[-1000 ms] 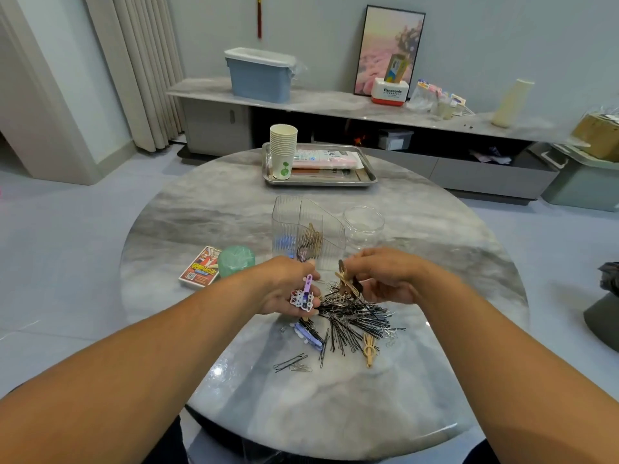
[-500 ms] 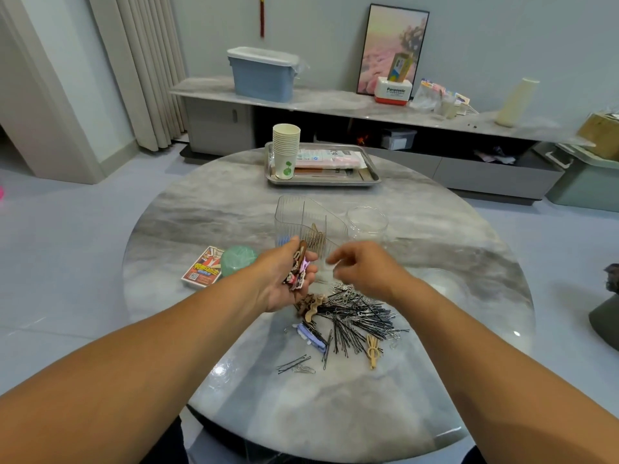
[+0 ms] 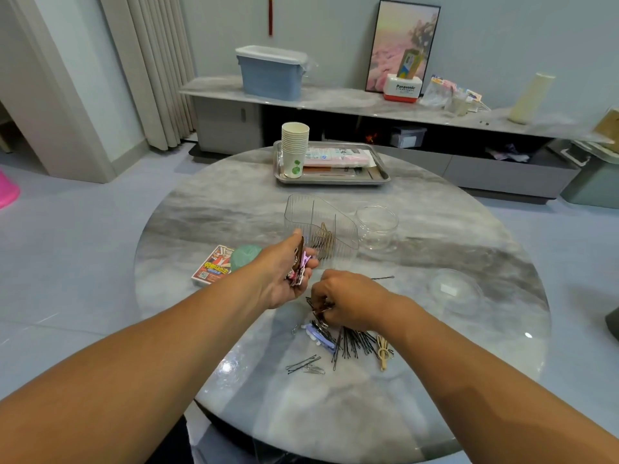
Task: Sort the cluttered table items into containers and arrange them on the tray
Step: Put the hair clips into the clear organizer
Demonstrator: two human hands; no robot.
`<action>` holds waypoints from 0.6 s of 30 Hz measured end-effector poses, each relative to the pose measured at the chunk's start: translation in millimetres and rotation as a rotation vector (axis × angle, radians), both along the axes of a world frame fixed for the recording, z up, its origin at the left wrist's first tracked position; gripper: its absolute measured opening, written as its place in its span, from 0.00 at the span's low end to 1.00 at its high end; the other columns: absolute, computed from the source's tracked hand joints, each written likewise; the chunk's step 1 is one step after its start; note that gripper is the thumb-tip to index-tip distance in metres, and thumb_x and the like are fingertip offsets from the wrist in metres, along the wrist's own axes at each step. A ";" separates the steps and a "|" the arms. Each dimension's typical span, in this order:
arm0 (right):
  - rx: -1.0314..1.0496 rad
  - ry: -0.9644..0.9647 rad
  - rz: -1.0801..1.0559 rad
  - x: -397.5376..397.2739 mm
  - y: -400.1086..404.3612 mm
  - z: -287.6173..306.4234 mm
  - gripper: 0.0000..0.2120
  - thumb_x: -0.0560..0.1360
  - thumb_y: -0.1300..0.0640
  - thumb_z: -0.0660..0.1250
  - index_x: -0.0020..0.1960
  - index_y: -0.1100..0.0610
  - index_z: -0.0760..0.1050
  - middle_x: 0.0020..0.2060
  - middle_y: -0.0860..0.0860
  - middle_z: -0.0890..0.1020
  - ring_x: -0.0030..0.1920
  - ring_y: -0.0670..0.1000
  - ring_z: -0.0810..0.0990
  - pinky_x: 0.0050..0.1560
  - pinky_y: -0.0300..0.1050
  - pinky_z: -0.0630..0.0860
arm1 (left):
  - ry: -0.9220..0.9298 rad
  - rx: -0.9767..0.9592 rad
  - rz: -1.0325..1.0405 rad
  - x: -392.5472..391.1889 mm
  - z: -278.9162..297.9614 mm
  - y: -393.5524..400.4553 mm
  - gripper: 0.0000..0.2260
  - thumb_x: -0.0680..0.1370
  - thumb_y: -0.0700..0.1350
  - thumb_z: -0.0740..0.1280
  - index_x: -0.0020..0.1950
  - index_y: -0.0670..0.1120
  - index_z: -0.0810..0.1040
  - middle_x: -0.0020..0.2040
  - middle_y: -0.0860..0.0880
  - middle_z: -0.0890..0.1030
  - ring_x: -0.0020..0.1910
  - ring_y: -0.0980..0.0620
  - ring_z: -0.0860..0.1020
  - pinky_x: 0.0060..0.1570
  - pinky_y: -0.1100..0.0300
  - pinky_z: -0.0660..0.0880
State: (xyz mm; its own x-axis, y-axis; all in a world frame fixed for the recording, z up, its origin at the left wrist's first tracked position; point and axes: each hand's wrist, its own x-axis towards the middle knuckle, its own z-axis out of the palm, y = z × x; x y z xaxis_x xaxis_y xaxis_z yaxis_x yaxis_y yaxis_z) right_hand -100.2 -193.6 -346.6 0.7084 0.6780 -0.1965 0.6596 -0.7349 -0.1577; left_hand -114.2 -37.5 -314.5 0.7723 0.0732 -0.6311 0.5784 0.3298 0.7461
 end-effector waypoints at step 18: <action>1.053 0.830 -0.682 24.8 -29.1 55.7 0.09 0.75 0.62 0.75 0.54 0.62 0.81 0.37 0.51 0.84 0.33 0.45 0.79 0.30 0.36 0.74 | -0.018 -0.245 -0.025 3.0 0.8 -12.8 0.29 0.84 0.63 0.51 0.55 0.40 0.78 0.41 0.40 0.82 0.37 0.45 0.80 0.41 0.53 0.81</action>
